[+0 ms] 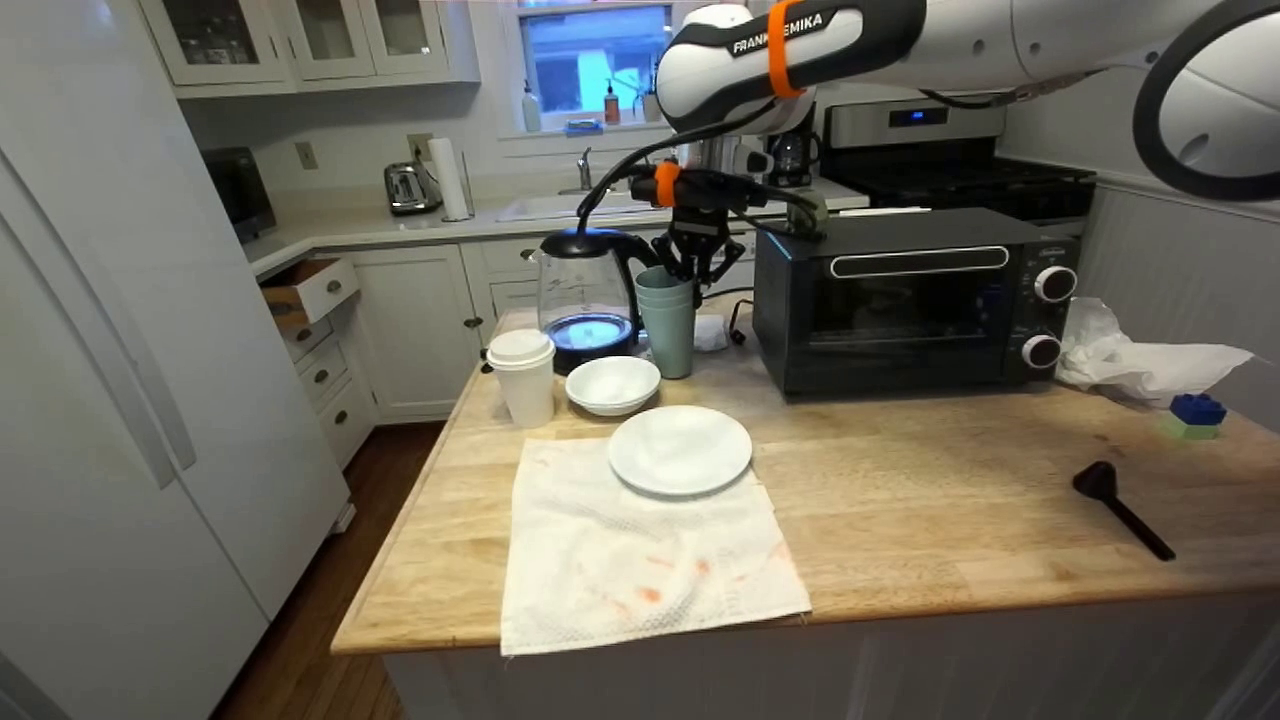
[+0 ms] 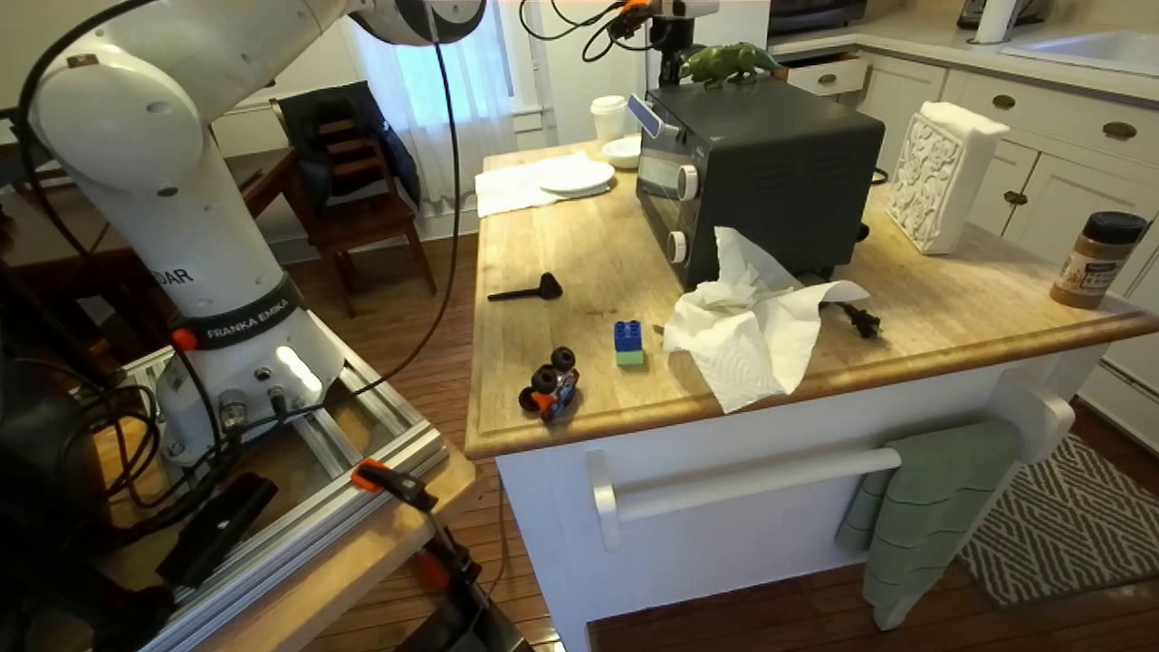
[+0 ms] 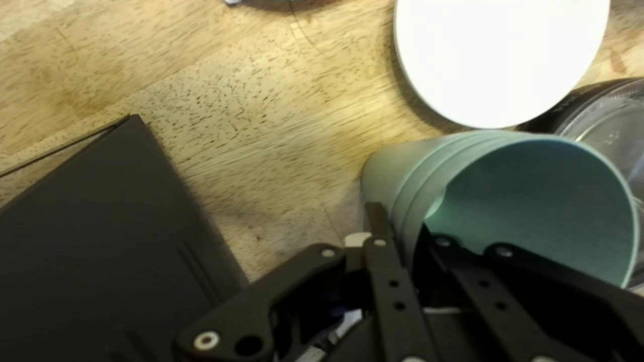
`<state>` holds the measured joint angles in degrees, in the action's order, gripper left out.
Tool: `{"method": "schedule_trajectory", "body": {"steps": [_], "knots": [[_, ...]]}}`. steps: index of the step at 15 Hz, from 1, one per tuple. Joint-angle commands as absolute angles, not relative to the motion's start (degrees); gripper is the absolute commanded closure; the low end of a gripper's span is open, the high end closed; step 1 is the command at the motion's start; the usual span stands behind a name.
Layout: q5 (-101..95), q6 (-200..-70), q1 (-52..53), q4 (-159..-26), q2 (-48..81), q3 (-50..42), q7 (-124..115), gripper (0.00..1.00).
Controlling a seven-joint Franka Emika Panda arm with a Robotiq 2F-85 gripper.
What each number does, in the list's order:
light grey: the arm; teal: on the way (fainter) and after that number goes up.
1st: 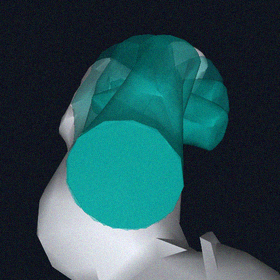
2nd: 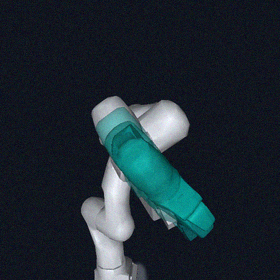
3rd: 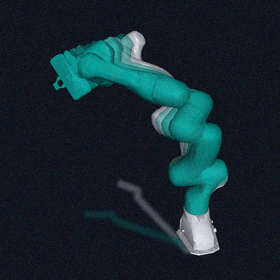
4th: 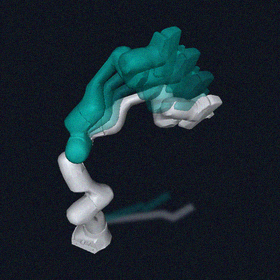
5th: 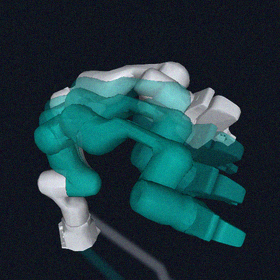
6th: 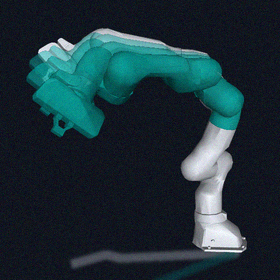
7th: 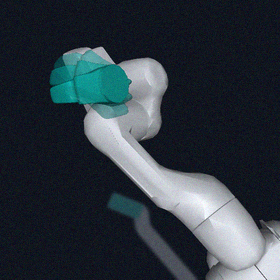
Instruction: Pick up the cups and set them straight
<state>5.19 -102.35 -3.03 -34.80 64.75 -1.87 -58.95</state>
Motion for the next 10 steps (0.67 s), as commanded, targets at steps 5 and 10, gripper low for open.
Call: {"method": "schedule_trajectory", "body": {"steps": [5,10], "knots": [[6.08,-101.61,-3.45,-30.91,66.80,-0.67,-59.43,0.38],[5.47,-100.05,-3.76,-31.30,64.69,-0.71,-55.80,0.03]]}}
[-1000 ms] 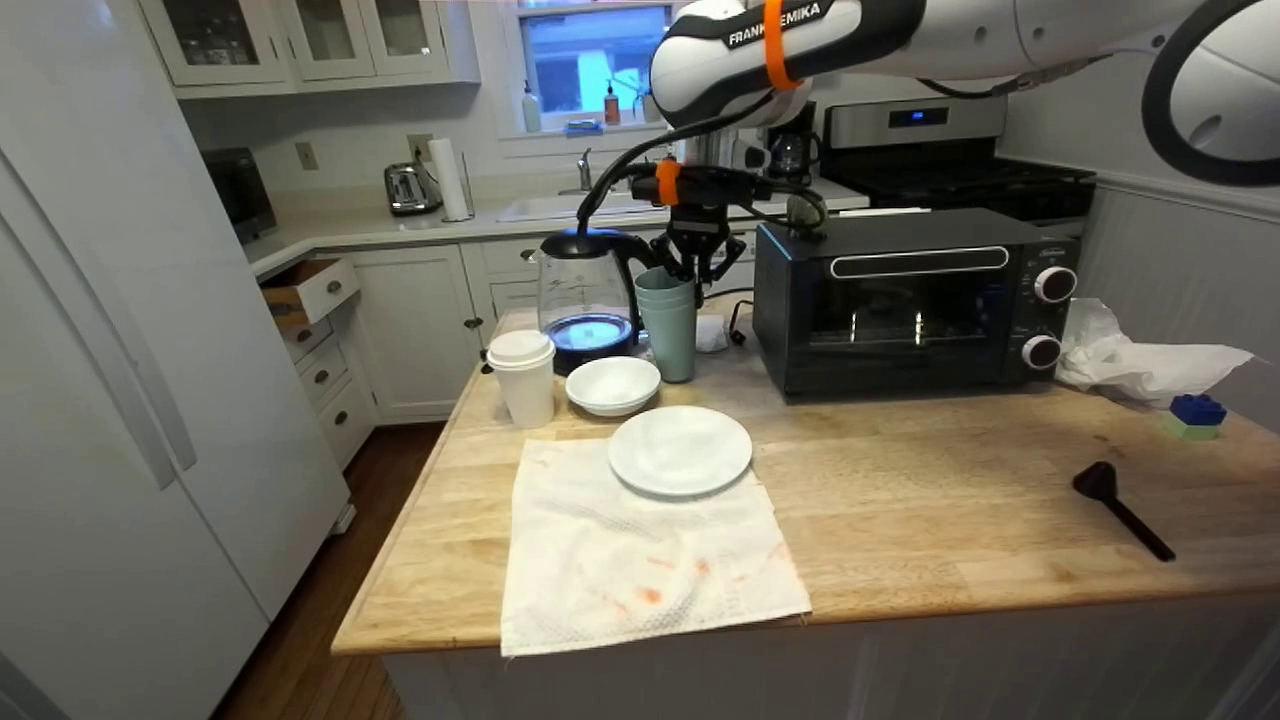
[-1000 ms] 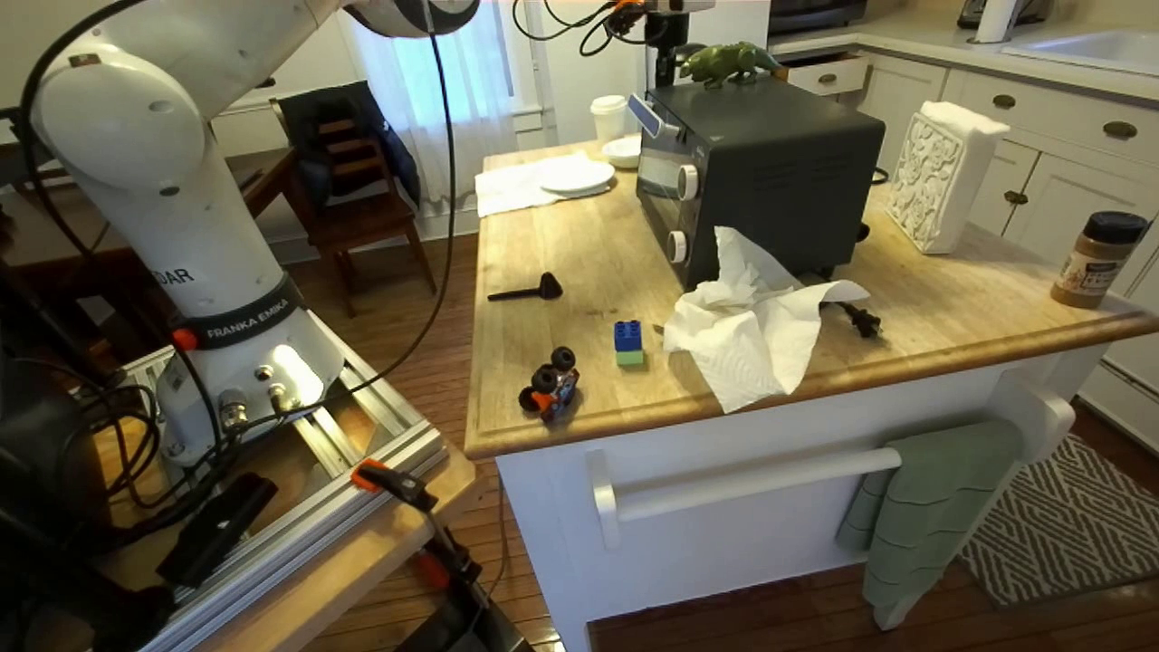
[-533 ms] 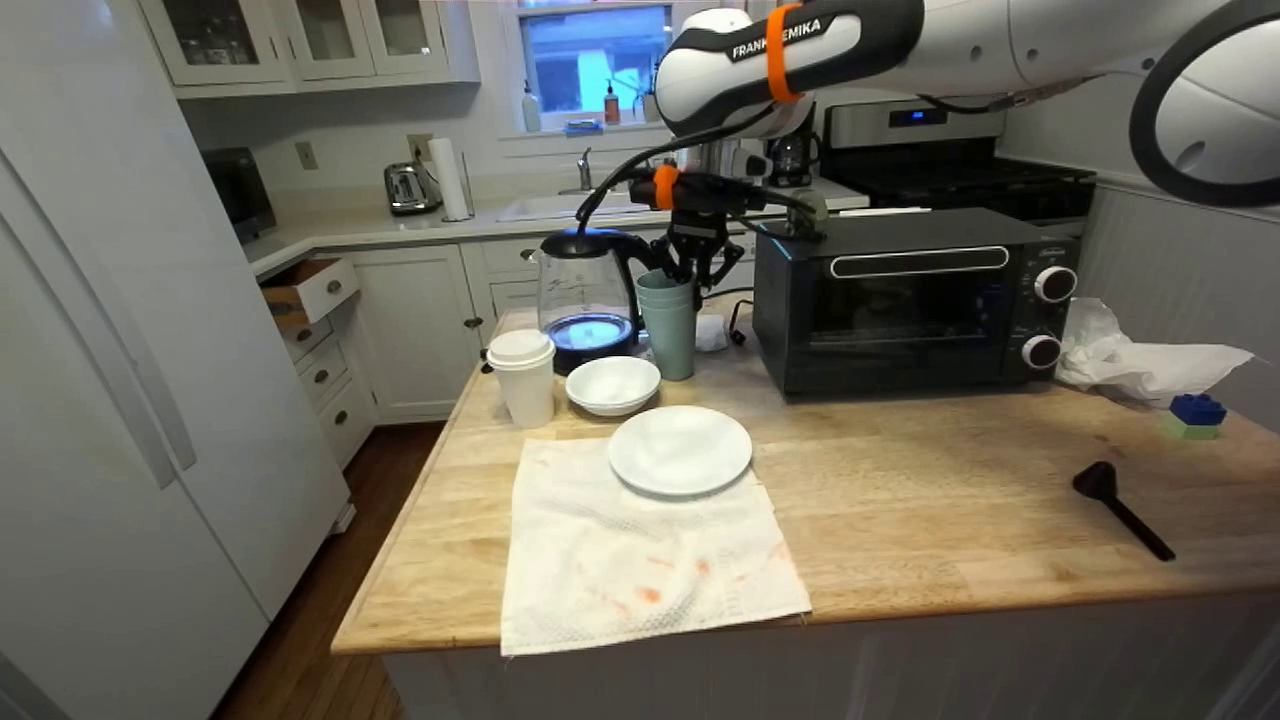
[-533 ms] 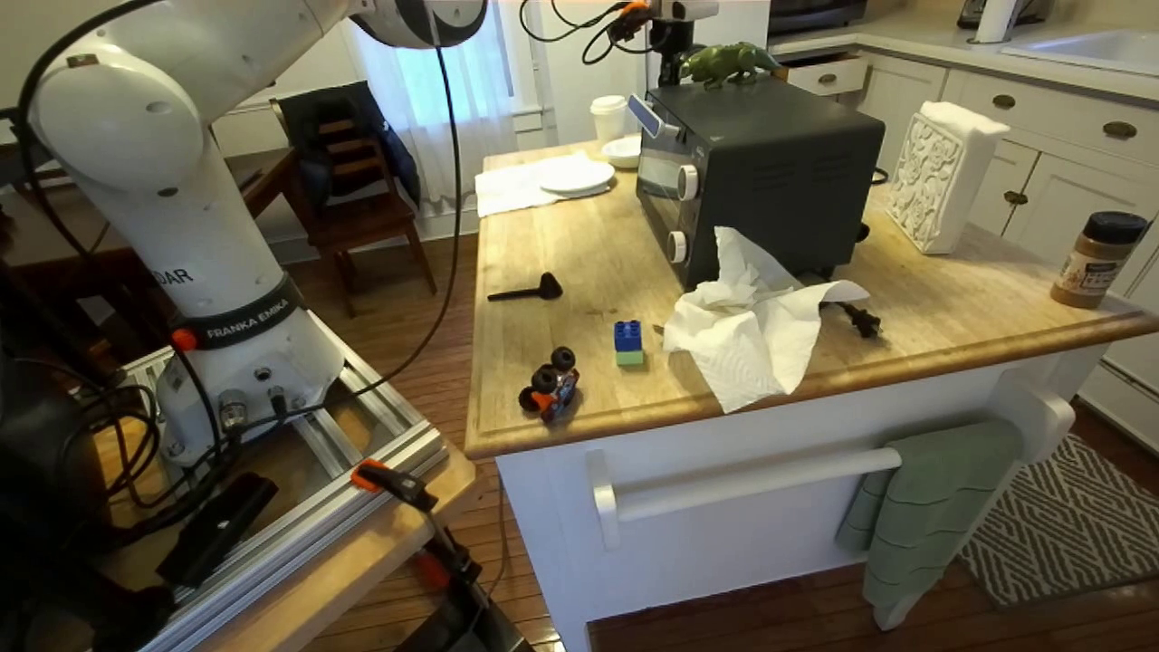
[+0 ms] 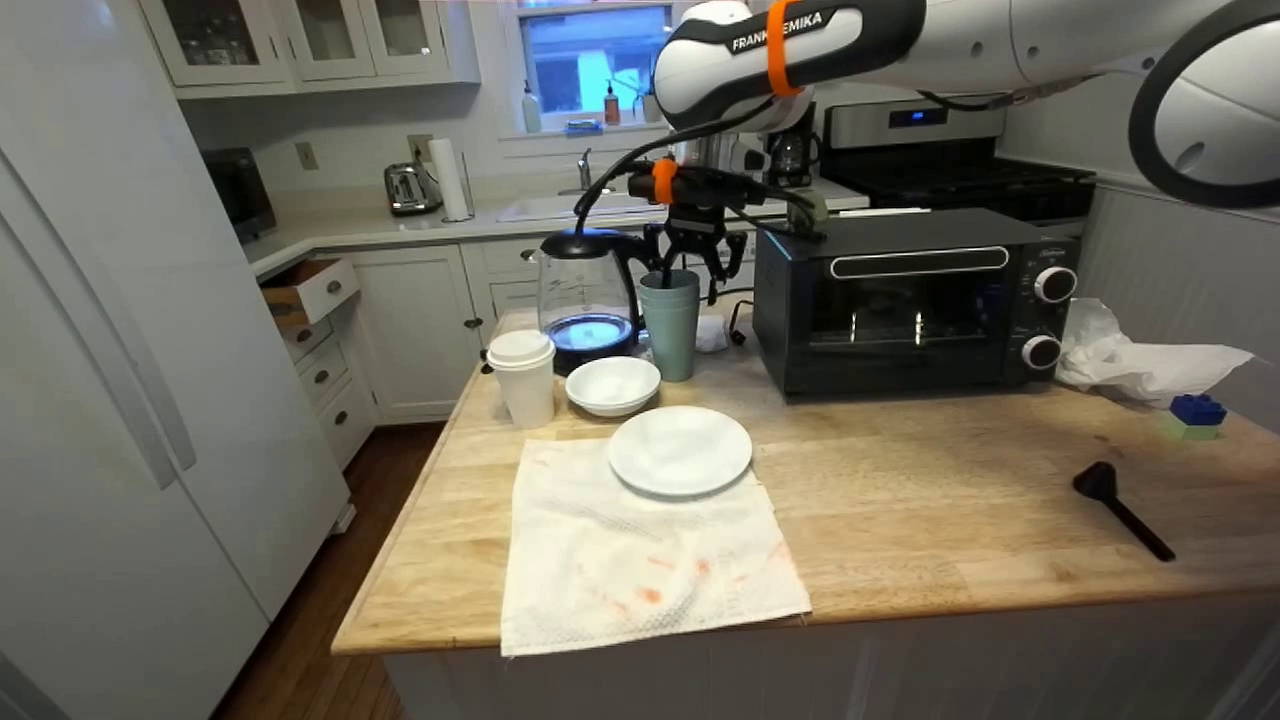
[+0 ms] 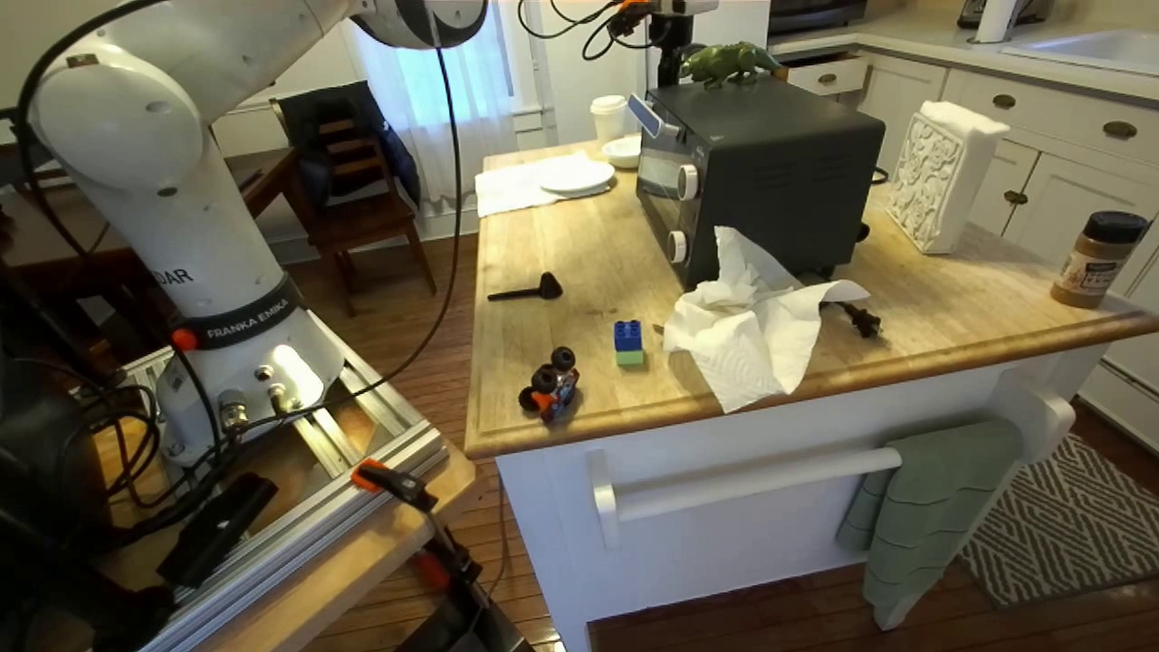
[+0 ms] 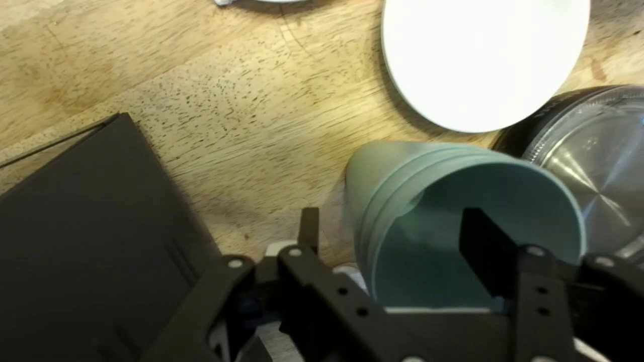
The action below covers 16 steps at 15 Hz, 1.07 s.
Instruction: Pick up the cups and set them straight
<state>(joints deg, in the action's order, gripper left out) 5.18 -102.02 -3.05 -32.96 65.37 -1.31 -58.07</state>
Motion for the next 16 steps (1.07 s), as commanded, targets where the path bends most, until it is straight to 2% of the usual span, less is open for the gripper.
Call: {"method": "schedule_trajectory", "body": {"steps": [1,16], "knots": [[5.33,-99.40,-3.86,-31.28,64.12,-0.70,-54.46,0.01],[0.88,-92.76,-2.72,-35.42,54.17,-1.77,-11.96,0.00]]}}
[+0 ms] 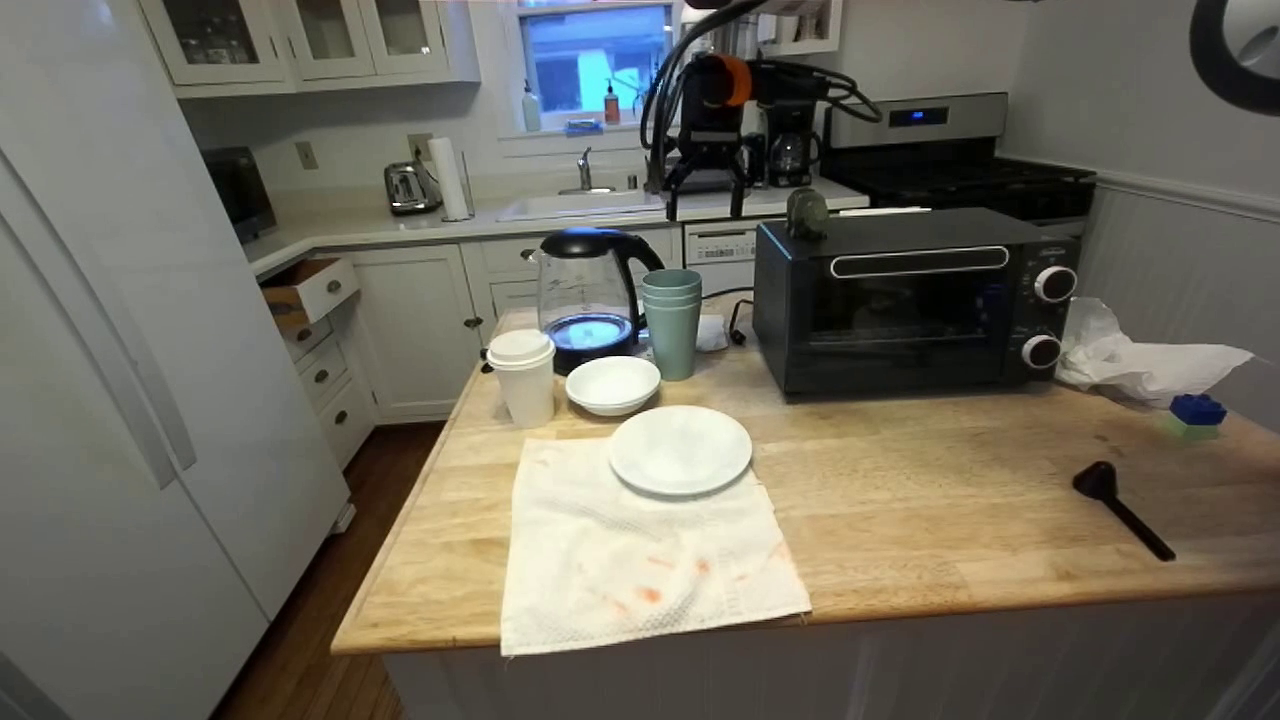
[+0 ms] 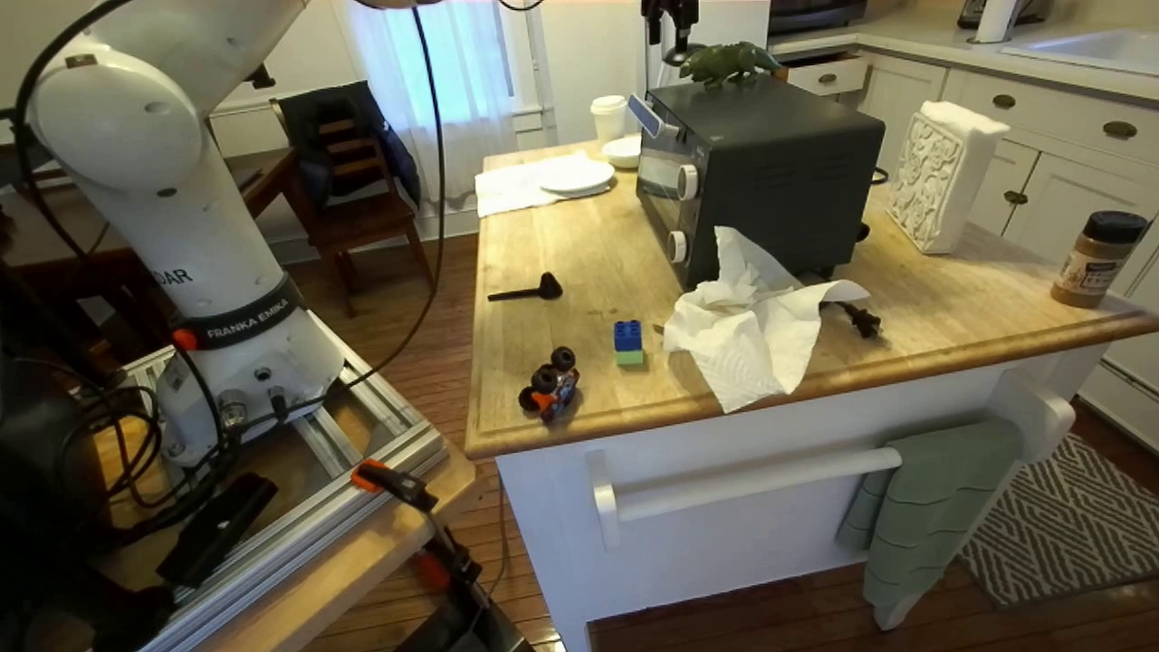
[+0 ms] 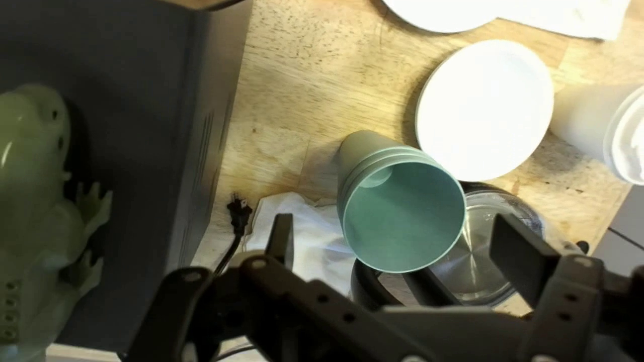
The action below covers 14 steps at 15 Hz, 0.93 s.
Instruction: Pick up the cups and set them straight
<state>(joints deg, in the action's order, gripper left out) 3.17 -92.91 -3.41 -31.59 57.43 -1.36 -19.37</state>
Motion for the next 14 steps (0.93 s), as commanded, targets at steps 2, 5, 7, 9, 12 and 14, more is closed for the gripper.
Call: {"method": "schedule_trajectory", "body": {"steps": [2,5,7,9,12,14], "knots": [[-0.19,-92.93,-2.62,-36.57,53.37,-1.74,-6.85,0.00],[-0.55,-93.36,-2.95,-39.61,51.60,-1.38,-1.51,0.00],[0.17,-94.59,-3.46,-42.68,49.98,-0.71,2.77,0.00],[0.60,-95.53,-3.95,-46.56,47.74,-0.19,7.78,0.00],[0.80,-91.60,-4.21,-53.83,43.20,-0.55,10.11,0.00],[0.61,-88.81,-4.21,-58.68,40.25,-1.06,9.81,0.00]]}}
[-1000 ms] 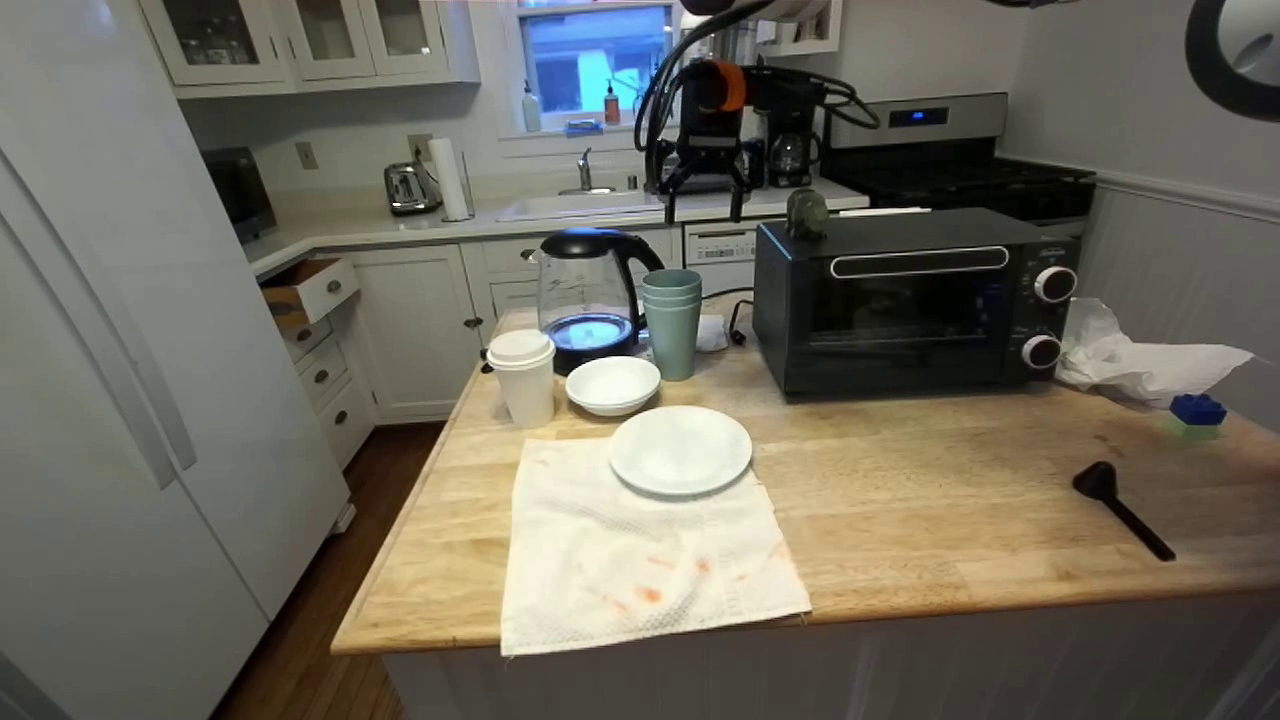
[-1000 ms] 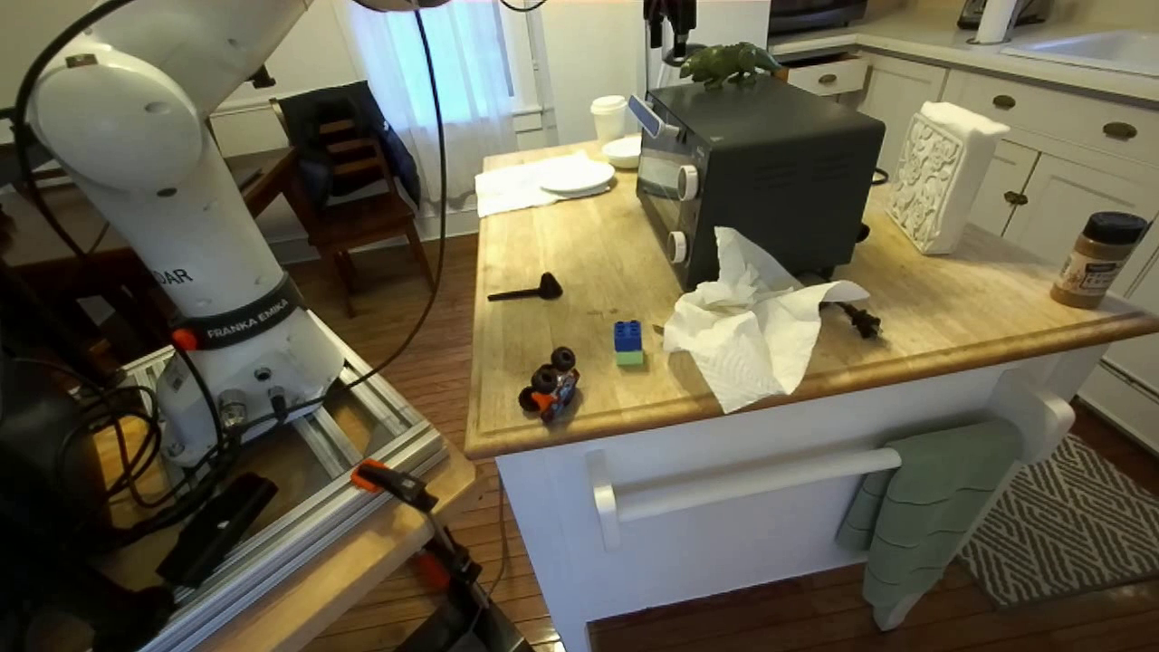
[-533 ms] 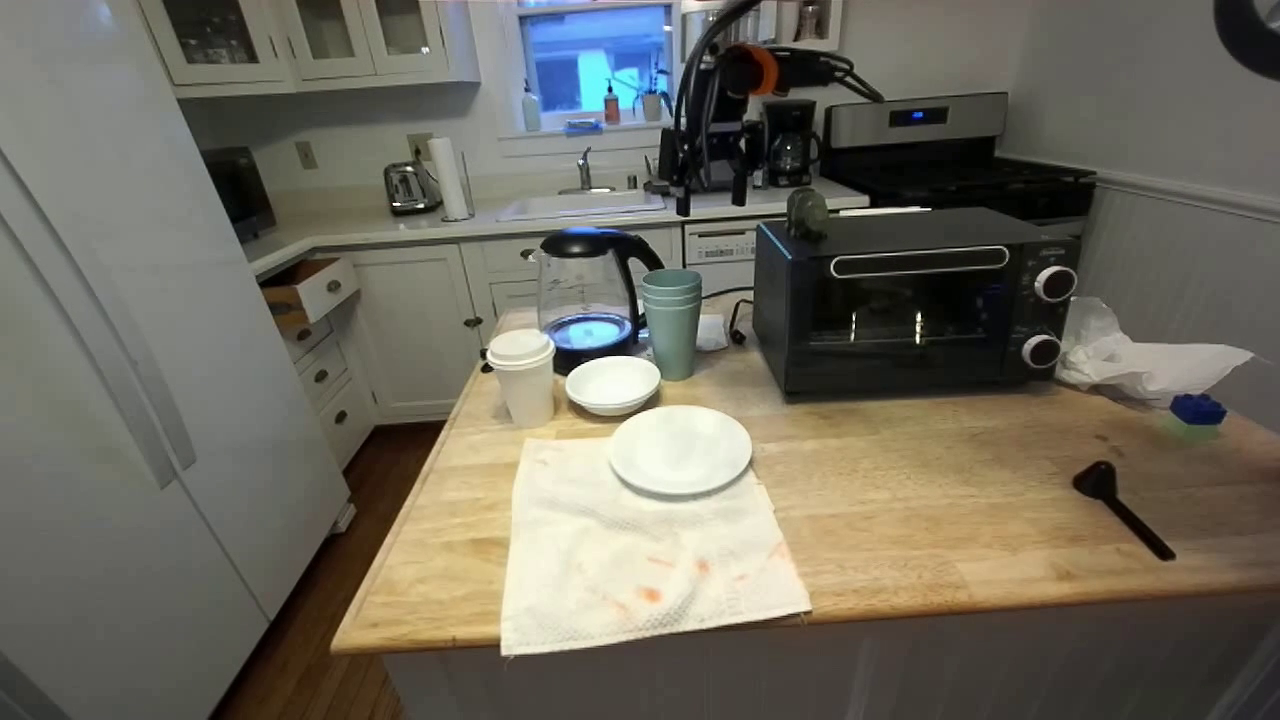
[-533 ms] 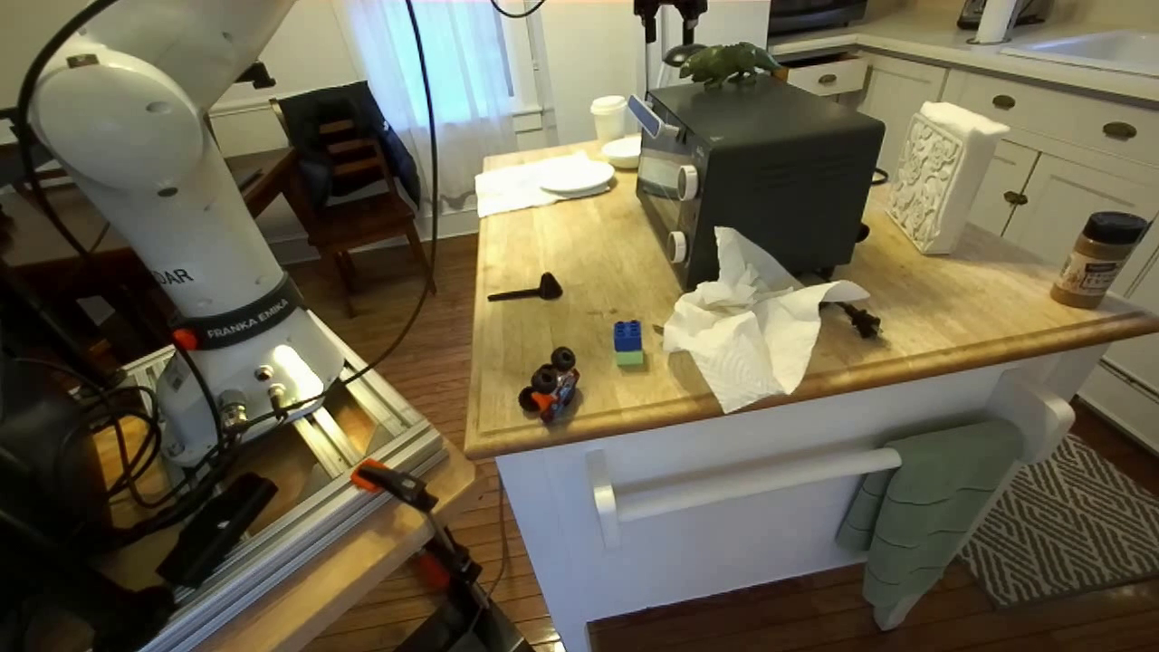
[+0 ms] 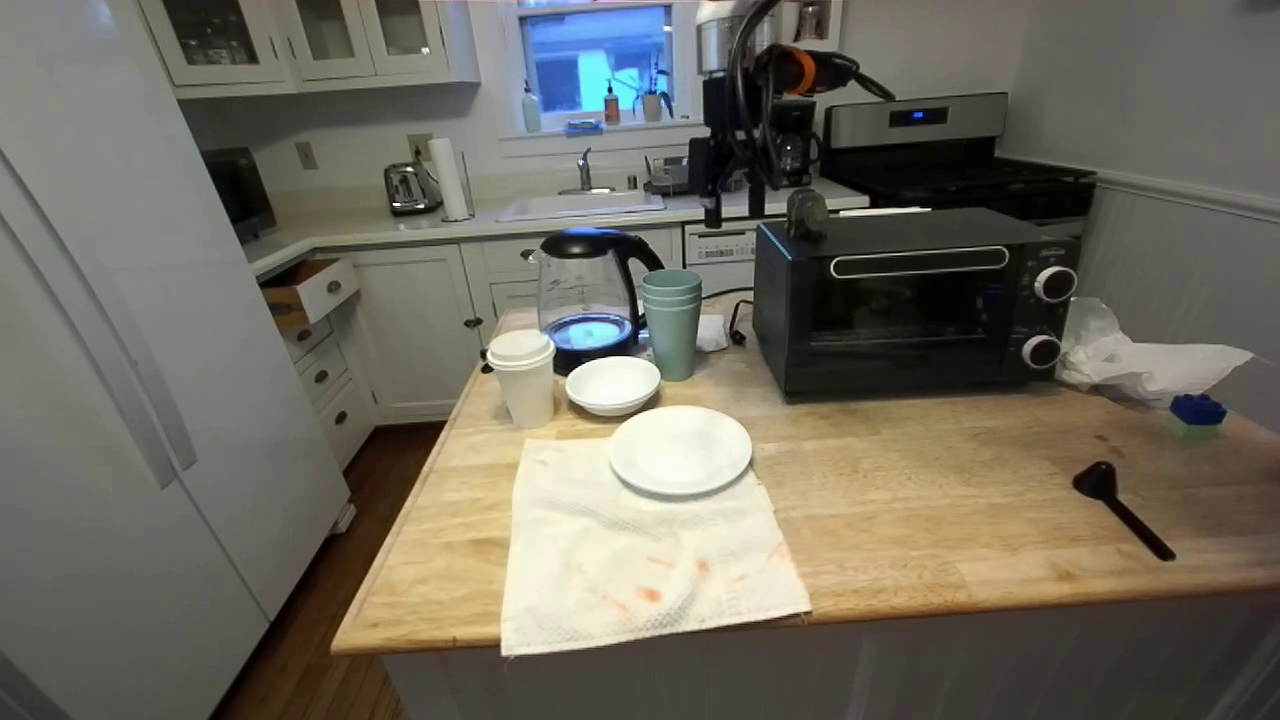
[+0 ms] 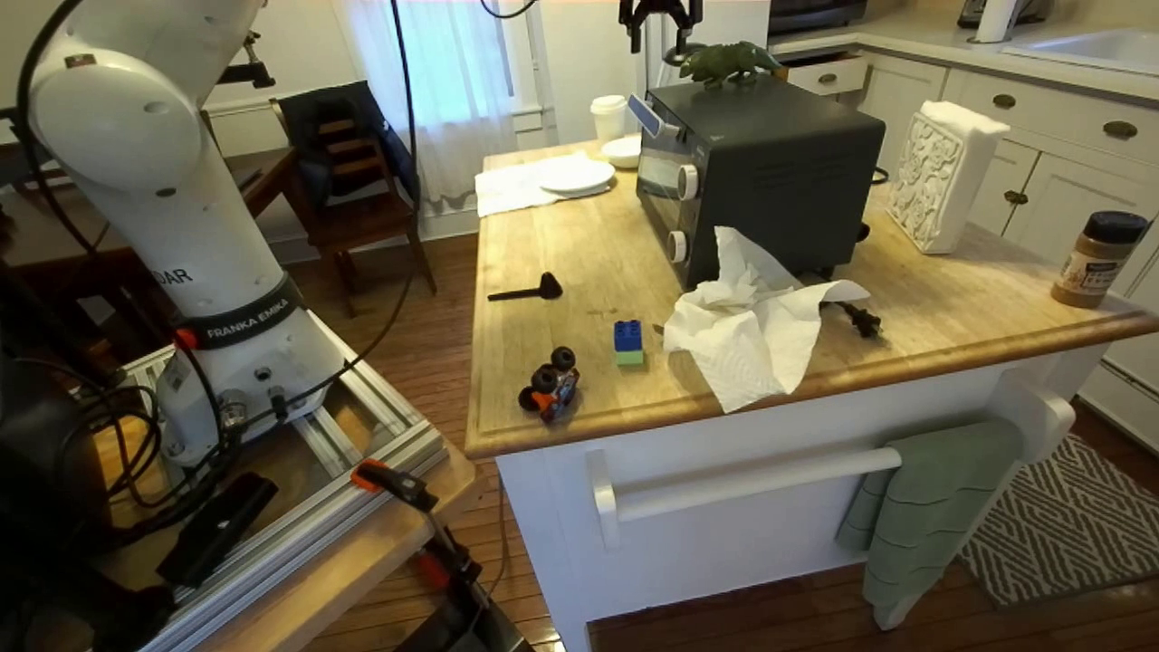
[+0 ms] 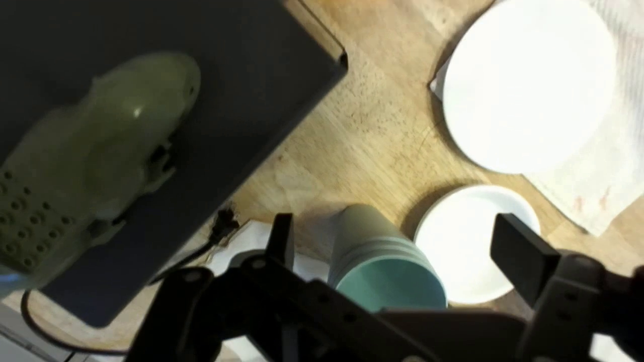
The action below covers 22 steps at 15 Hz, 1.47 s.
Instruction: Pick up the cups and set them straight
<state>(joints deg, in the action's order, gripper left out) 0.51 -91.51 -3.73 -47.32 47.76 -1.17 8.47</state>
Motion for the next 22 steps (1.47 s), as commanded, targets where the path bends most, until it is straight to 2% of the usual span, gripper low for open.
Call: {"method": "schedule_trajectory", "body": {"steps": [1,11,17,20,21,22], "knots": [[0.88,-87.80,-4.31,-61.04,38.78,-1.05,9.72,0.00],[10.07,-93.28,-5.92,-85.89,22.88,-1.12,2.03,0.00],[14.01,-109.02,-4.81,-102.02,13.23,-2.23,-5.06,0.00],[6.58,-121.17,-3.06,-110.79,8.75,-3.08,-6.02,0.00],[10.25,-114.23,-4.45,-102.20,14.23,-2.28,-4.69,0.00],[9.77,-115.54,-4.33,-103.83,13.43,-2.33,-4.72,0.00]]}}
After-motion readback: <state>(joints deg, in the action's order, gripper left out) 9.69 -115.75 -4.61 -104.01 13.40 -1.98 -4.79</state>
